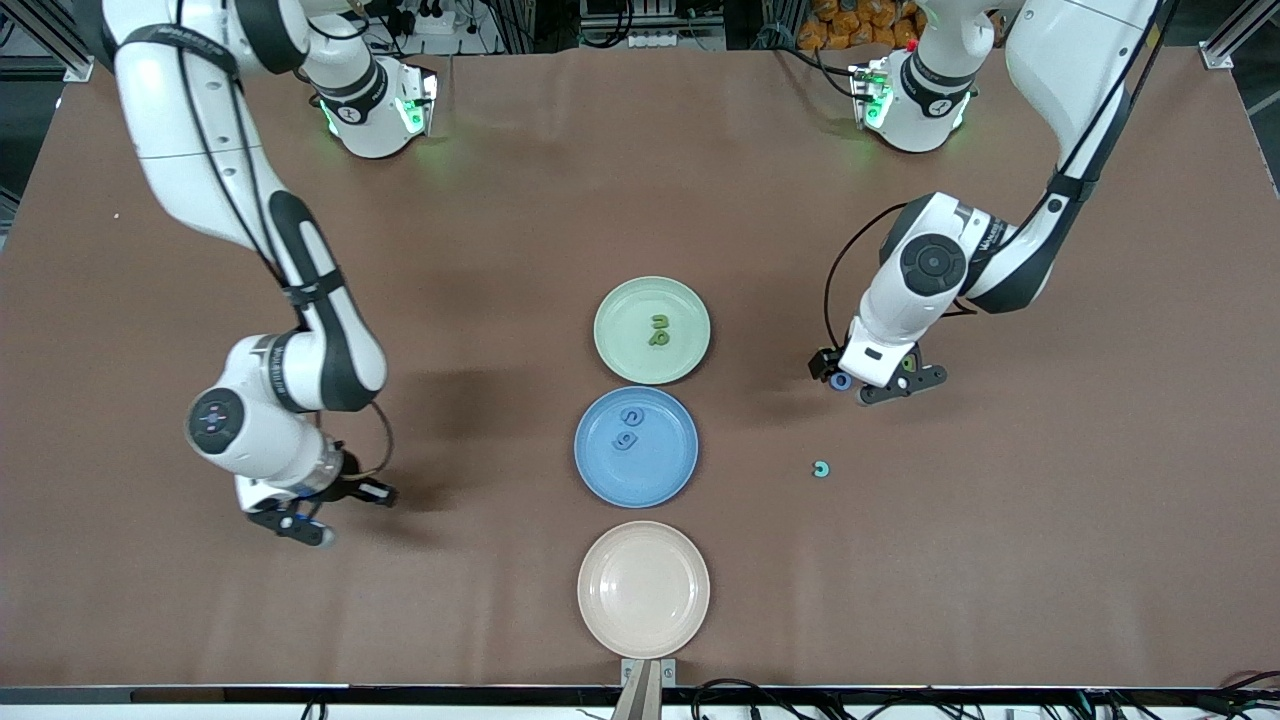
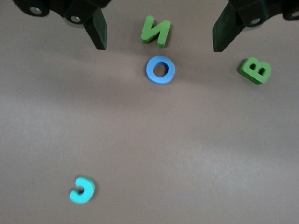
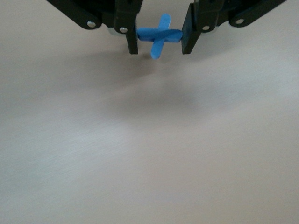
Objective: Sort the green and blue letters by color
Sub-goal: 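Carry the blue x onto the blue plate and open the right gripper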
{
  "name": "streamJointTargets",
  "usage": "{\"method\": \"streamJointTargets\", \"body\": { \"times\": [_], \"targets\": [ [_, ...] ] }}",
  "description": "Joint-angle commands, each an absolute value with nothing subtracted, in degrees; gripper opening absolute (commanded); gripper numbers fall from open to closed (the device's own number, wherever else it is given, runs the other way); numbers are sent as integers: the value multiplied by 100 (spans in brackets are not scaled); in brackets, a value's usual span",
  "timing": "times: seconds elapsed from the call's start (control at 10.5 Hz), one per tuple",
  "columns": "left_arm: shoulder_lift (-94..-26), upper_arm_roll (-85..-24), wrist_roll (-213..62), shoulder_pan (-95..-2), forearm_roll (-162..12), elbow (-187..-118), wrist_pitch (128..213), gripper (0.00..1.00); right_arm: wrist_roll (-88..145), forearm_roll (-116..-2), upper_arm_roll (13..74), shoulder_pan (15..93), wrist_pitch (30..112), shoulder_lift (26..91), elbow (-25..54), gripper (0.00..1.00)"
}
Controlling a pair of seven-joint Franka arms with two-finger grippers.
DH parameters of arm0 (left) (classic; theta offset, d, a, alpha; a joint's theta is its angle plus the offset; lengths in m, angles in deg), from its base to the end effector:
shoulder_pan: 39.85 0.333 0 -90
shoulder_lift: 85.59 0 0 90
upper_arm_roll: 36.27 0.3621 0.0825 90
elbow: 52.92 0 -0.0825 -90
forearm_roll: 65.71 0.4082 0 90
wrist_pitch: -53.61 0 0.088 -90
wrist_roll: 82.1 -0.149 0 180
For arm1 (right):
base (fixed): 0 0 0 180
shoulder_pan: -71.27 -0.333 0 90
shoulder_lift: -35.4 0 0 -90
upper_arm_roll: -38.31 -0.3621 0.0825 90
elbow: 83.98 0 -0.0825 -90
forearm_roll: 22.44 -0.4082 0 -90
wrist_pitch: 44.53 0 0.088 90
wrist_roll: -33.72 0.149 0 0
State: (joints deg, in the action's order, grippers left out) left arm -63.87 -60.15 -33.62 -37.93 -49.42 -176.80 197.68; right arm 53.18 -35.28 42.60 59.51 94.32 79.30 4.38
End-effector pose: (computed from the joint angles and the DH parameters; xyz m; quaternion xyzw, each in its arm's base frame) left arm 0.5554 -0.2210 0.2161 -0.9914 -0.1299 -0.0133 0.0015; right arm 0.7646 0.1160 0.1868 -0.9820 0.1714 -0.0453 0.0656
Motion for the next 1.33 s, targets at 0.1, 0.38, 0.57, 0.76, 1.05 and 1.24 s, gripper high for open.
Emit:
{"method": "streamJointTargets", "body": {
  "times": [0.1, 0.38, 0.57, 0.76, 1.05, 1.24],
  "targets": [
    [-6520, -6062, -3499, -3766, -5077, -18274, 20407, 100, 6321, -3976, 4305, 5038, 9424, 7961, 40, 37],
    [-6327, -6123, -3149, -3888, -5086, -18256, 20566, 100, 6956, -4115, 4305, 4370, 9669, 8110, -189, 37],
    [-6300, -6123, -3138, -3906, -5077, -18256, 20627, 100, 7080, -4396, 4305, 3983, 9968, 8163, -277, 37],
    [-6239, -6123, -3217, -3906, -5007, -18283, 20662, 100, 7238, -4503, 4297, 3648, 10188, 8286, -470, 38],
    [-6063, -6123, -3481, -3906, -4928, -18265, 20662, 100, 7519, -4486, 4130, 3462, 10277, 8356, -585, 99],
    [-5966, -6123, -3481, -3898, -4753, -18265, 20662, 100, 7433, -4433, 4138, 3445, 10242, 8356, -576, 100]
  ]
}}
